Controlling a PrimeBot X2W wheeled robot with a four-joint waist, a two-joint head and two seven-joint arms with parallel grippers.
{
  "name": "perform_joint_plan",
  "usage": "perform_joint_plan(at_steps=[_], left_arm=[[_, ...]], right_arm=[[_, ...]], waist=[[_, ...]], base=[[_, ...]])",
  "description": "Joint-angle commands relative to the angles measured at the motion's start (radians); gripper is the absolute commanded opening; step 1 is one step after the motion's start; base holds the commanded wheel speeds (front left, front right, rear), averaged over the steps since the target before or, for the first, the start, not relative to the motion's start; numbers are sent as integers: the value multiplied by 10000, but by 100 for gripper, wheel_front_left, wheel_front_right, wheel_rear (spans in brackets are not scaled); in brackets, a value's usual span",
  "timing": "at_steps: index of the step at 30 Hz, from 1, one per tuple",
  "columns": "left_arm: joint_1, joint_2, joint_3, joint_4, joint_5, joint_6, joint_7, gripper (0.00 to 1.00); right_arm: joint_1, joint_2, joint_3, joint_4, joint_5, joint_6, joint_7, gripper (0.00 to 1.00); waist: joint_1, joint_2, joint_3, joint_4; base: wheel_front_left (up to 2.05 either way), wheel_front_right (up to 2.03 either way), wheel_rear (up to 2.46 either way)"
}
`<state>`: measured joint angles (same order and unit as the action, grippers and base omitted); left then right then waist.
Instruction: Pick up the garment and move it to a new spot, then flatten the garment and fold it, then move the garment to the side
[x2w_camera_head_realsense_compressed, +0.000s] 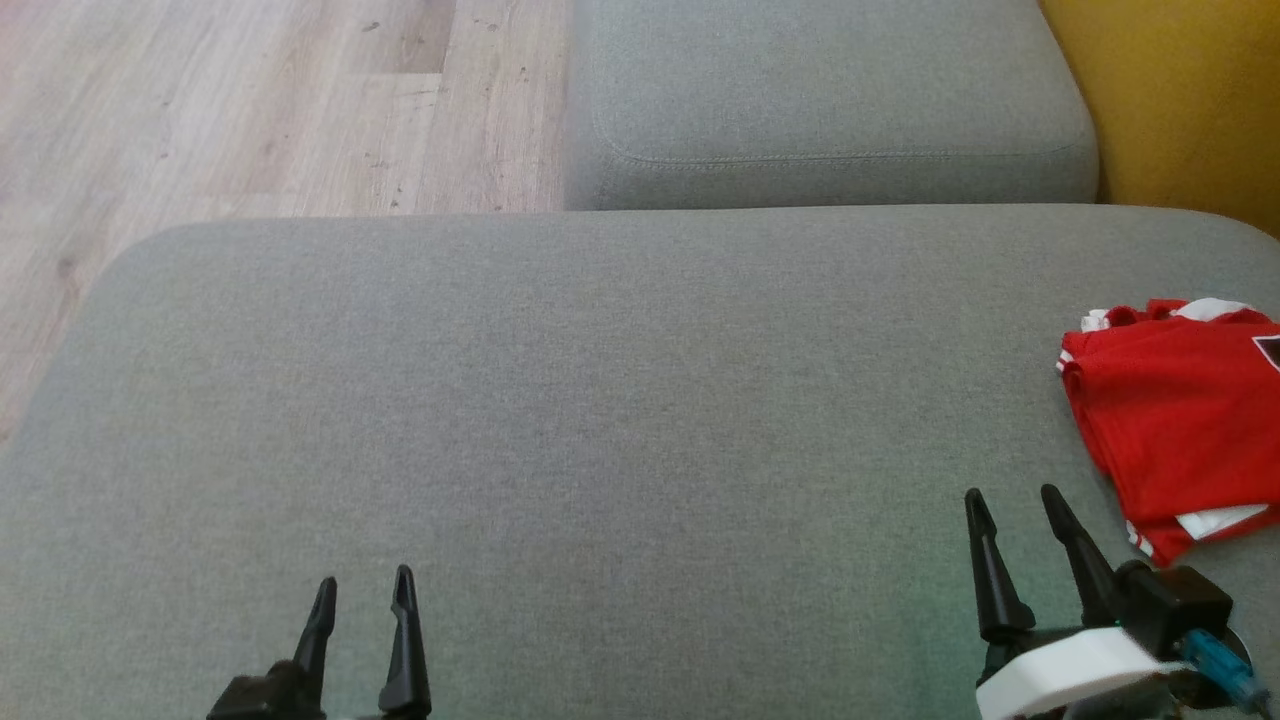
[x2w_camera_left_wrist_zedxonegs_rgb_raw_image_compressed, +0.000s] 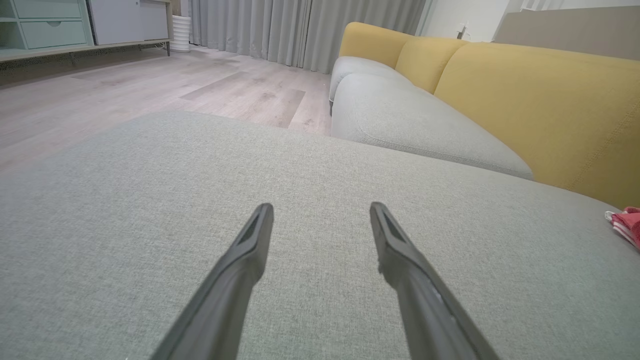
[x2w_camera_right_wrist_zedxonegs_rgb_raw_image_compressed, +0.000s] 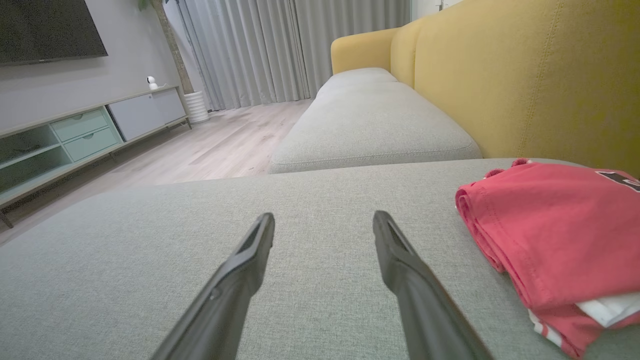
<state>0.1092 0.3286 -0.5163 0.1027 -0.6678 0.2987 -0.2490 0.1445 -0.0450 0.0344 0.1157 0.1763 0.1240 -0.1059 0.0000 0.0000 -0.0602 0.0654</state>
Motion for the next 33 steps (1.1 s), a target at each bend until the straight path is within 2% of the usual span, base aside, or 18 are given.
perform_joint_plan(at_steps=[1,5,6,10,33], left_arm=[[-372,-1,442,-235,92,-15,-122,100],[-358,-21,450,-242,52,-31,-122,100],[1,-32,9,5,-1,-7,-1,0],[126,-137,-56,512,-47,-16,28,0],[-281,-554,997,696,-1758,-770,609,0]], right_arm=[[-319,-53,251,-308,14,67,-106,100],[-308,-53,266,-324,31,67,-112,100],[0,0,2,2,1,0,-1,0],[147,4,7,578,53,-7,7,0],[-319,-133,-88,697,2721,6,259,0]], waist=[[0,0,7,1],[0,0,18,9],[0,0,18,9],[0,0,21,6],[0,0,129,-110]], base=[[0,0,0],[0,0,0],[0,0,0],[0,0,0],[0,0,0]])
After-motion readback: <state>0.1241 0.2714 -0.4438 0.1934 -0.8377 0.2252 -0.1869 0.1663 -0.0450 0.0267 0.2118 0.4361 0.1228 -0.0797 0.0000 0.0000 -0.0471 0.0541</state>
